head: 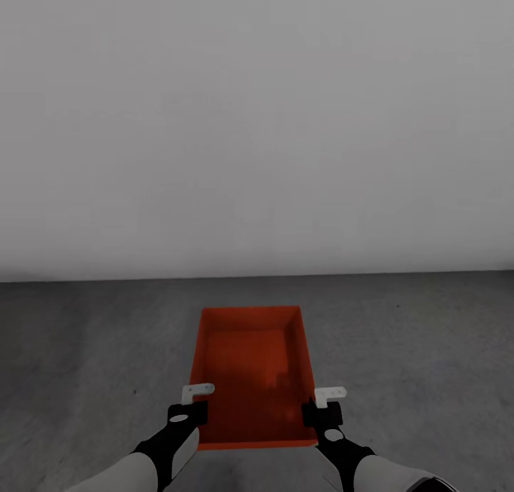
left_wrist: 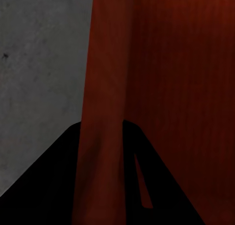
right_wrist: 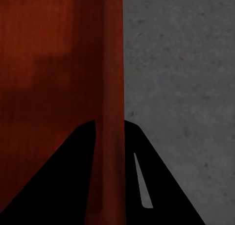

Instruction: Move the two storage containers from the living room to the garage. In the garage, place one container on the floor and stack the other container on top of it (either order is fine).

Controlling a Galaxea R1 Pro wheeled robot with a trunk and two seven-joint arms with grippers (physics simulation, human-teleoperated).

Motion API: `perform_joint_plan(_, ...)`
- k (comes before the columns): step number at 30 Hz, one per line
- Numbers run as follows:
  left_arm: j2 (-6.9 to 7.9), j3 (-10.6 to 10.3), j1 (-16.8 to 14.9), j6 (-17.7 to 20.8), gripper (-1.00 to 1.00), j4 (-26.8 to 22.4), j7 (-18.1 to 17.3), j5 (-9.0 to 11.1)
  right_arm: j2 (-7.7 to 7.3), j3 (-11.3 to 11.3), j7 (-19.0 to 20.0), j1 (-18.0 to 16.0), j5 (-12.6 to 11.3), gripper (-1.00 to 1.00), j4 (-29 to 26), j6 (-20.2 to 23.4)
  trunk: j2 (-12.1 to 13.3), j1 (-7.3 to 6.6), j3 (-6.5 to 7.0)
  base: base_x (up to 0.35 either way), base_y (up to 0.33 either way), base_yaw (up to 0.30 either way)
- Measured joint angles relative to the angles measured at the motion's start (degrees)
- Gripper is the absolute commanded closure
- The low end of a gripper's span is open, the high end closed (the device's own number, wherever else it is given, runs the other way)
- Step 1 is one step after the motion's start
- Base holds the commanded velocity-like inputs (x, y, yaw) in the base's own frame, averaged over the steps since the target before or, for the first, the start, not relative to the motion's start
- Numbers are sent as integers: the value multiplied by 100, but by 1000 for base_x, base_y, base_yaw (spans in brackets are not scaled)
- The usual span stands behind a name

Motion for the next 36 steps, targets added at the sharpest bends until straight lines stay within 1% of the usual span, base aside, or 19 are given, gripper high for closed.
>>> perform_joint_plan(9, 1, 0, 0, 15, 100, -1, 0, -1, 1, -6, 1, 0, 4, 100, -1, 14, -361, 198, -162, 0, 0, 83)
perform_joint_plan(36, -2, -5, 1, 1, 100, -5, 4, 5, -3, -11, 9, 0, 6, 100, 0, -4, -1444, 791, -646, 0, 0, 2)
